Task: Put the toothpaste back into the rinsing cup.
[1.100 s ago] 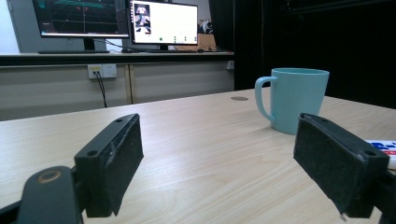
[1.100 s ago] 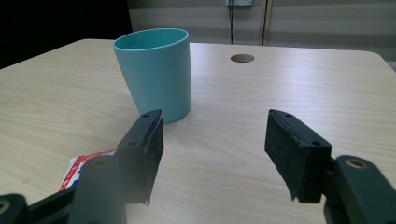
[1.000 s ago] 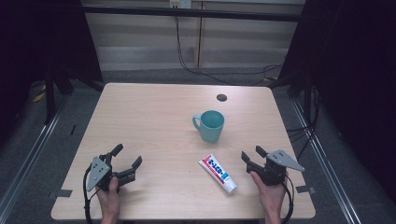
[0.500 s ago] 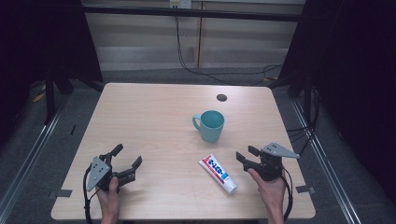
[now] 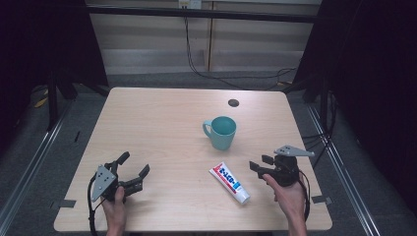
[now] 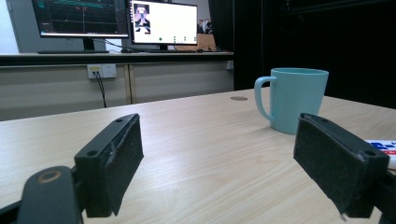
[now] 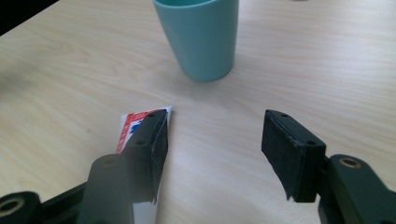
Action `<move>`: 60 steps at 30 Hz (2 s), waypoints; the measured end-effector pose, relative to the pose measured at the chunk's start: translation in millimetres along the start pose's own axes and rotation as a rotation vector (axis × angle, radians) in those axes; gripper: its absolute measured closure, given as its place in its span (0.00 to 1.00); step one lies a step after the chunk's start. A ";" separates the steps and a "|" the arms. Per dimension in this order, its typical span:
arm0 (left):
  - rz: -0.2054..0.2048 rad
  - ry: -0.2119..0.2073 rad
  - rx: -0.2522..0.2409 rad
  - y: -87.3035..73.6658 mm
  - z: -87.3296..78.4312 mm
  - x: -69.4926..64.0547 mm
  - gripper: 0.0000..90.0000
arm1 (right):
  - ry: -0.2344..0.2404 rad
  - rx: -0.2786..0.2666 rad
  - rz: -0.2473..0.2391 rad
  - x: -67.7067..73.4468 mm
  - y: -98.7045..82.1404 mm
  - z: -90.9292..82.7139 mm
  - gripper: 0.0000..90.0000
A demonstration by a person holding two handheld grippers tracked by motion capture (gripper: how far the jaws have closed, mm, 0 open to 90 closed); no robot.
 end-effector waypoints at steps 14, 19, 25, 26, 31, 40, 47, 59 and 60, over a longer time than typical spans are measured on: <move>0.004 0.000 0.001 0.1 -0.1 0.4 0.17 | 0.081 0.177 -0.078 14.9 16.9 2.2 0.41; 0.004 0.001 0.000 0.1 -0.1 0.3 0.17 | 0.080 0.224 -0.105 19.7 16.7 8.9 0.39; 0.003 0.002 -0.001 0.2 0.0 0.3 0.17 | 0.094 0.307 -0.134 28.1 14.8 19.6 0.41; 0.003 0.002 -0.001 0.2 0.0 0.3 0.17 | 0.103 0.320 -0.134 29.8 14.4 21.6 0.41; -0.001 0.000 -0.002 0.1 0.0 0.0 0.17 | 0.135 0.376 -0.129 37.8 12.6 28.6 0.42; 0.000 0.002 -0.001 0.1 -0.1 0.1 0.17 | 0.135 0.442 -0.159 46.0 9.4 40.4 0.44; 0.005 0.002 -0.002 0.2 -0.2 0.5 0.17 | 0.167 0.499 -0.188 52.1 8.5 47.7 0.44; 0.000 -0.003 -0.002 0.1 -0.1 0.0 0.17 | 0.163 0.563 -0.251 65.4 5.1 65.0 0.49; 0.001 -0.004 -0.002 0.1 -0.2 0.0 0.17 | 0.157 0.568 -0.251 65.8 4.3 66.7 0.49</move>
Point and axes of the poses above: each handheld gripper's, and its own axes: z roughly forward along the jaws, y roughly out of its top, x roughly to its left, the point moved 5 cm from there along z, roughly forward along the jaws, and after that the axes turned 11 degrees about -y, right-handed, at the moved point
